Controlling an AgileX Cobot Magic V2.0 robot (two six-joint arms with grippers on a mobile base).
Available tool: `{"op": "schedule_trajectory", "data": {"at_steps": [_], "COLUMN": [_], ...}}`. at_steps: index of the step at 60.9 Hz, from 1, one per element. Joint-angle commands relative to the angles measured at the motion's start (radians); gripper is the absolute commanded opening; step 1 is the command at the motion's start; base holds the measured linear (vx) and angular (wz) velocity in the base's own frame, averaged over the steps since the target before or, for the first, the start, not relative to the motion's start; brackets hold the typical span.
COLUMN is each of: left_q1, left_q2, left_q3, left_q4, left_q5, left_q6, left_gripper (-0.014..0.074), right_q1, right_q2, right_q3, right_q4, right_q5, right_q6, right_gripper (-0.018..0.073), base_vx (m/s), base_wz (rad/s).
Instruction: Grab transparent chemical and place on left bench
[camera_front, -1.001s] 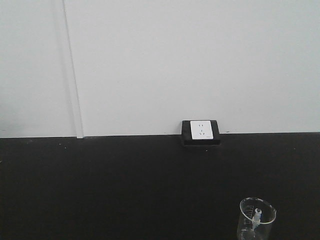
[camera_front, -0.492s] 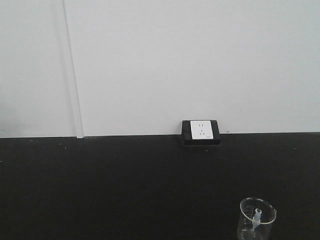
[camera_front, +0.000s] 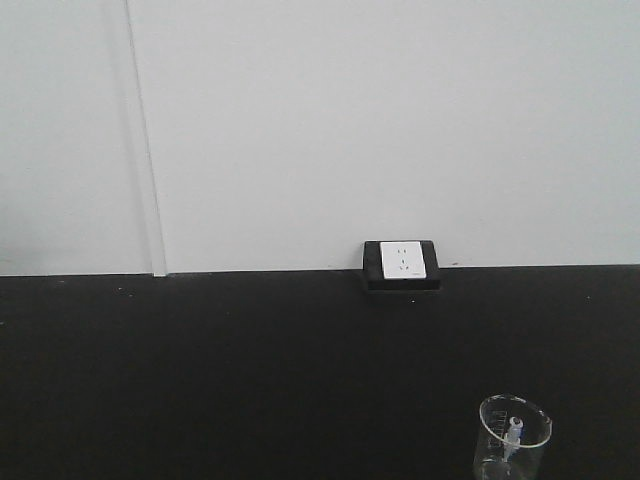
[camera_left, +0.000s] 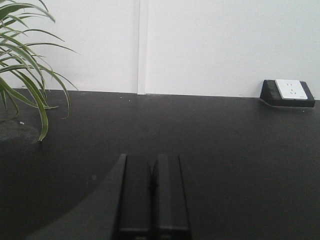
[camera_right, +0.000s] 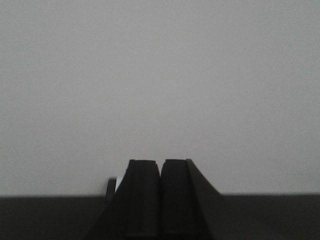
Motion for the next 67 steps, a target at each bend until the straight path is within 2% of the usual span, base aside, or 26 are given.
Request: {"op": "schedule_trajectory", "data": {"at_steps": [1, 14, 24, 34, 39, 53, 58, 67], "left_q1": [-0.002, -0.002, -0.002, -0.002, -0.002, -0.002, -0.002, -0.002], "left_q2": [-0.019, -0.019, -0.019, -0.019, -0.019, -0.019, -0.019, -0.019], "left_q3": [0.016, 0.016, 0.016, 0.016, 0.016, 0.016, 0.016, 0.016], "left_q4": [-0.001, -0.001, -0.001, -0.001, -0.001, -0.001, -0.001, -0.001], "left_q5": [-0.078, -0.078, -0.078, -0.078, -0.078, -0.078, -0.078, -0.078], "left_q6": [-0.008, -0.008, -0.008, -0.008, -0.008, -0.008, -0.008, -0.008], "left_gripper": [-0.0003, -0.0003, -0.0003, -0.0003, -0.0003, -0.0003, -0.0003, -0.0003], "right_q1": [-0.001, -0.001, -0.001, 0.002, 0.003, 0.003, 0.003, 0.003], "right_q2": [0.171, 0.452, 0.586, 0.673, 0.718, 0.844, 0.882, 0.939], "right_q3": [-0.116, -0.147, -0.147, -0.147, -0.147, -0.145, -0.139, -0.139], "right_q4": [0.0, 0.0, 0.0, 0.0, 0.0, -0.078, -0.1, -0.163], "right_q5": [0.083, 0.0, -0.065, -0.128, -0.144, -0.177, -0.236, -0.336], "right_q6": [-0.011, -0.006, -0.007, -0.009, -0.009, -0.024, -0.024, 0.002], "right_gripper": [0.0, 0.0001, 0.003, 0.0137, 0.0224, 0.0491, 0.053, 0.0531], "base_vx": [0.0, 0.0, 0.0, 0.0, 0.0, 0.0, 0.0, 0.0], "base_wz": [0.0, 0.0, 0.0, 0.0, 0.0, 0.0, 0.0, 0.0]}}
